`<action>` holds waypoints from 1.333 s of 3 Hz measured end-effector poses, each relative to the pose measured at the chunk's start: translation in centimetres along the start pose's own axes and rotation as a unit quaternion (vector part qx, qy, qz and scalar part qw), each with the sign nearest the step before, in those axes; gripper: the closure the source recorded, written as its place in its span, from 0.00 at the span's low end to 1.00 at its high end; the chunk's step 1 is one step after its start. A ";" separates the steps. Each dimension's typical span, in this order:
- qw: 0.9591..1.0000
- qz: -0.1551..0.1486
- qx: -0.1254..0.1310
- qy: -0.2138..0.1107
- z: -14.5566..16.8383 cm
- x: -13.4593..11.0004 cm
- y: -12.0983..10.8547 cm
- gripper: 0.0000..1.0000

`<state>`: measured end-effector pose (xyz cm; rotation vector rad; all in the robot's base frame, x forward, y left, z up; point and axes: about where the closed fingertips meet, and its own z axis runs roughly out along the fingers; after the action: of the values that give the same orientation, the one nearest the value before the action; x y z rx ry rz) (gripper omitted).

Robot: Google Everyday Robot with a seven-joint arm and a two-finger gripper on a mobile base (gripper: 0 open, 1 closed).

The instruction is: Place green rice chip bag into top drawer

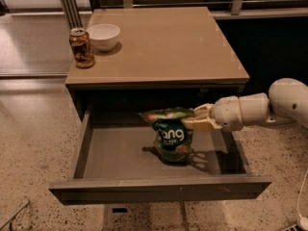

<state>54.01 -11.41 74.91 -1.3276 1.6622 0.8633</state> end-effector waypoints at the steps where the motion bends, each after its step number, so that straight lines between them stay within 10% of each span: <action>1: 1.000 -0.002 -0.010 0.019 -0.3 0.8 0.0 1.00; 4: 0.999 -0.006 -0.018 0.046 -0.5 1.5 0.2 0.36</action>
Offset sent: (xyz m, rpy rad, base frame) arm -0.0086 -0.0238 -0.0191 -0.1786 0.0352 0.0598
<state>53.55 -12.43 73.78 -1.4202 1.7146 0.8386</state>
